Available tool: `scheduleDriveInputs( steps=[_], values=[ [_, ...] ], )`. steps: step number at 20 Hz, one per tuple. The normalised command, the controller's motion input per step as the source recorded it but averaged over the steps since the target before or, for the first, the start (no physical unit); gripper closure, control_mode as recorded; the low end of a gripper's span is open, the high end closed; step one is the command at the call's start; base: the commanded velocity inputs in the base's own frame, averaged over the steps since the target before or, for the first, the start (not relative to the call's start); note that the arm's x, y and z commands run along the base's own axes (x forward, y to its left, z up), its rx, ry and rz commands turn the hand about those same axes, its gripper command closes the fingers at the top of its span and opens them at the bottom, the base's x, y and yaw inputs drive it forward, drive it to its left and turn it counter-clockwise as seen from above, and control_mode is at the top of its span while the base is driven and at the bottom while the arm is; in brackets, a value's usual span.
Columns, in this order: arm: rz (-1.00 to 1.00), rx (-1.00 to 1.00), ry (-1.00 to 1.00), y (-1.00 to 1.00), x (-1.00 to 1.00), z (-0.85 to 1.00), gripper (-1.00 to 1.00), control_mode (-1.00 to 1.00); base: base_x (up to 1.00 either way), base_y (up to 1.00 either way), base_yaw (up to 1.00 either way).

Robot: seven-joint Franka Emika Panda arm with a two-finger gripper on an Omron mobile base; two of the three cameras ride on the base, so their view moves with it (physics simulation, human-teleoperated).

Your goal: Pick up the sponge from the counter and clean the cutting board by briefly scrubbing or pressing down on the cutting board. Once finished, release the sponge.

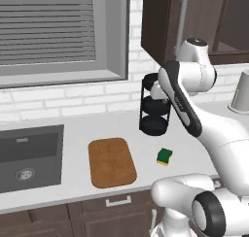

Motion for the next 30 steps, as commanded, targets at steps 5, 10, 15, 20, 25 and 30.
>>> scheduleDriveInputs(
  steps=[5,10,15,20,25,30],
  values=[
    [0.00,0.00,0.00,0.00,-0.20,-0.10,-1.00,-1.00,0.00,0.00,0.00],
    [-0.02,0.03,0.03,0.00,-0.18,-0.50,-1.00,-1.00,0.00,0.00,0.00],
    [-0.07,0.16,0.21,0.00,0.00,-0.69,-1.00,-1.00,0.00,0.00,0.00],
    [-0.12,0.10,0.31,-0.06,0.02,-0.70,-1.00,-1.00,0.00,0.00,0.00],
    [-0.21,0.00,0.46,-0.04,0.12,-0.56,-1.00,-1.00,0.00,0.00,0.00],
    [-0.20,0.00,0.18,-0.09,0.13,-0.56,-1.00,-1.00,0.00,0.00,0.00]
  ],
)
